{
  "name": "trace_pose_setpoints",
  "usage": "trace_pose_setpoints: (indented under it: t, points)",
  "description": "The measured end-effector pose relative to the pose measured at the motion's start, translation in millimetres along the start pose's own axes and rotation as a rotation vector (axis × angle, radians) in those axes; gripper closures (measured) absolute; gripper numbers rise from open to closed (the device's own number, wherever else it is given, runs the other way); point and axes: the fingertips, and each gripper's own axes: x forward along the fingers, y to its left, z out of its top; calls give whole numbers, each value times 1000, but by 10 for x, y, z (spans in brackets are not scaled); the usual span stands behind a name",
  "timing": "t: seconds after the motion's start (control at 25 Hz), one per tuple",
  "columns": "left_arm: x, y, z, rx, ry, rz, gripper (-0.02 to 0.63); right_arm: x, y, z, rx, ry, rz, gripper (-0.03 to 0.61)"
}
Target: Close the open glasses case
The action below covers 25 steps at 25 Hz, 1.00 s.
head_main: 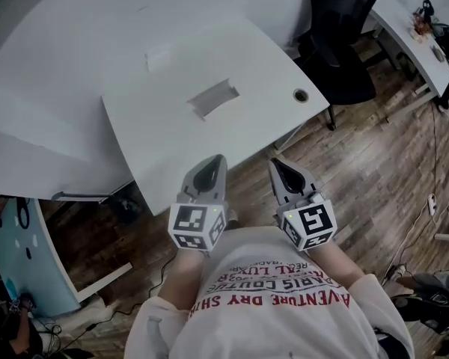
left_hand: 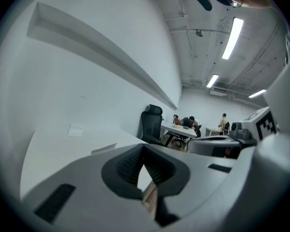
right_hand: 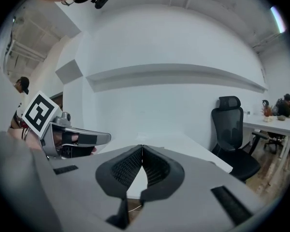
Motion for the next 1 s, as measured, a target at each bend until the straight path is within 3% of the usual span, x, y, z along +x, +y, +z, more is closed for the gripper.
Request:
trace_pose_setpoints:
  t: [0.16, 0.48, 1.0]
  points:
    - [122, 460, 41, -21, 19, -8, 615, 443, 94, 18, 39, 29, -2, 566]
    - [468, 1042, 21, -92, 50, 72, 615, 1161, -24, 102, 15, 77, 60, 566]
    - [1190, 1648, -197, -235, 110, 381, 615, 2485, -508, 76, -71, 172, 351, 566]
